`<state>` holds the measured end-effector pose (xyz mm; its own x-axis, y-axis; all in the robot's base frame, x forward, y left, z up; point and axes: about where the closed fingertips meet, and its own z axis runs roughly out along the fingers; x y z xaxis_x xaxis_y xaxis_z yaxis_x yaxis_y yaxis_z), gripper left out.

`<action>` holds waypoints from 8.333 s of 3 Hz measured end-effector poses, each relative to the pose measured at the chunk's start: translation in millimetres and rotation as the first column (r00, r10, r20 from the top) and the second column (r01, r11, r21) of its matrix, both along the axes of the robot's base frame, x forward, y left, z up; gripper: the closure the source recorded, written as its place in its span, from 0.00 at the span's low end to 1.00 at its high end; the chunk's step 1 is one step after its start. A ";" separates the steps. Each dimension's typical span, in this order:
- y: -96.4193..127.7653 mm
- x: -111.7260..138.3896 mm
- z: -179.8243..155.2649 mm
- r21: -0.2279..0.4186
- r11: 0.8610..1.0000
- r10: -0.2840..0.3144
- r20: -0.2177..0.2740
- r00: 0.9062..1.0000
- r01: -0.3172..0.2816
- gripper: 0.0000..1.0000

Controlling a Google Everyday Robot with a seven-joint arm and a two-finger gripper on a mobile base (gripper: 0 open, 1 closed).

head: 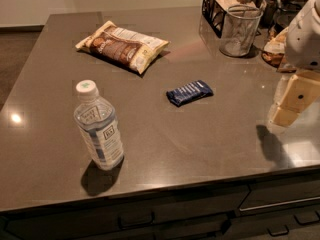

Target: Move blue plastic bottle near brown chip bag

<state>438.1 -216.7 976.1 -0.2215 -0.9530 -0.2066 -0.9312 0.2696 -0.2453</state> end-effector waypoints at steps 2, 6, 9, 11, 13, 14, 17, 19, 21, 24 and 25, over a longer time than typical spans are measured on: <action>9.4 2.7 3.7 0.038 0.999 0.017 -0.012 1.000 -0.016 0.00; 162.6 -54.3 -12.5 0.482 0.845 0.251 0.024 0.968 -0.232 0.00; 266.8 -54.0 -34.1 0.662 0.730 0.203 0.027 0.979 -0.170 0.00; 314.2 -50.2 -42.0 0.703 0.690 0.219 0.024 0.975 -0.172 0.18; 333.2 -39.6 -39.7 0.733 0.670 0.199 -0.021 0.980 -0.120 0.65; 327.7 -19.2 -21.9 0.753 0.649 0.185 -0.019 0.983 -0.108 0.88; 327.2 4.5 4.8 0.771 0.627 0.159 0.017 0.987 -0.114 1.00; 352.0 55.5 10.5 0.786 0.602 0.122 0.082 0.989 -0.140 1.00; 346.7 118.7 10.5 0.807 0.582 0.008 0.111 0.994 -0.095 1.00; 323.4 192.0 3.1 0.816 0.578 -0.137 0.135 0.981 -0.032 1.00; 323.7 211.3 -4.6 0.809 0.587 -0.149 0.126 0.981 -0.015 1.00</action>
Offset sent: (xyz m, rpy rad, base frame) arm 0.0049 0.0210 0.0042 0.0916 0.0563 0.0415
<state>649.4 107.1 971.5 -0.1624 -0.3622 -0.9178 -0.8697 0.4919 -0.0403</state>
